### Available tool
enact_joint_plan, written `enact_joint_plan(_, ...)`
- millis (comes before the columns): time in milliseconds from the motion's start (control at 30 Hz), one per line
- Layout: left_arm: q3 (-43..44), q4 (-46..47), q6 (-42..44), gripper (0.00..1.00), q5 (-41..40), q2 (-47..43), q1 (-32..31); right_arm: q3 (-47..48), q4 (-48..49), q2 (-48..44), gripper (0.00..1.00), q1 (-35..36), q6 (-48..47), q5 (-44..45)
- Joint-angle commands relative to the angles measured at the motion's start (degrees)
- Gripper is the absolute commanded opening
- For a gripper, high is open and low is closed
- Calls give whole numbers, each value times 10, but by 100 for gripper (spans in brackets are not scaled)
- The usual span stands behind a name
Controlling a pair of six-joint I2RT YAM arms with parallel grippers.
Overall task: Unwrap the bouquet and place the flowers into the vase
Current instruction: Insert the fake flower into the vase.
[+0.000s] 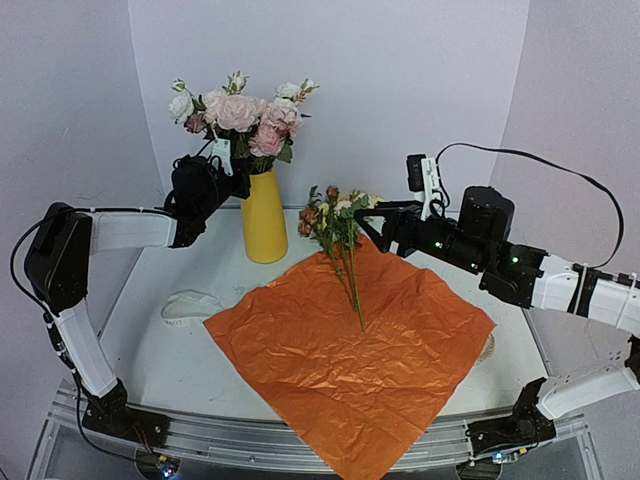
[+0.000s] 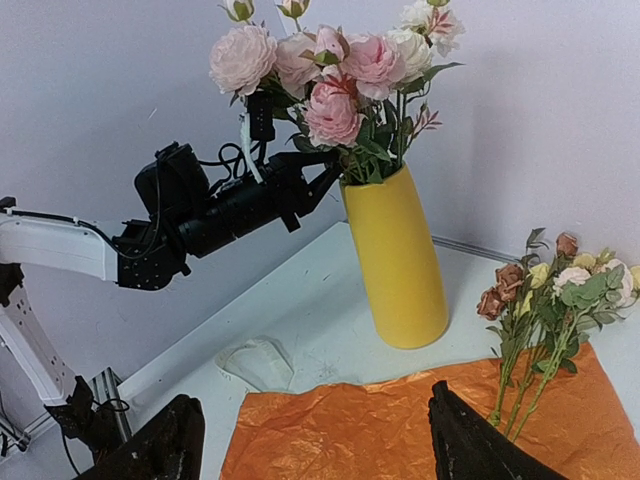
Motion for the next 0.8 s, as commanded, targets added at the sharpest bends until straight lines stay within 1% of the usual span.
enact_joint_plan(0,31,-48,-14,0,8,-5,3,-2,11,-16,78,3,-1,4)
enact_joint_plan(200,48,-78,-17,1,7,-15,3,0,11,-14,78,3,0,3)
enact_joint_plan(267,46,-80,-22,25,4,-17,3,1,11,-12,78,2,0,3)
enact_joint_plan(300,43,-81,-24,34,3,-20,3,2,11,-12,78,3,1,2)
enact_joint_plan(333,41,-82,-27,42,2,-24,3,2,11,-12,78,2,1,1)
enact_joint_plan(400,27,-83,-37,51,-4,-39,3,0,11,-12,78,3,1,1)
enact_joint_plan(633,-18,-84,-56,62,-36,-96,3,-1,11,-13,78,3,2,1)
enact_joint_plan(767,-48,-85,-68,67,-40,-133,3,1,11,-10,78,2,2,0)
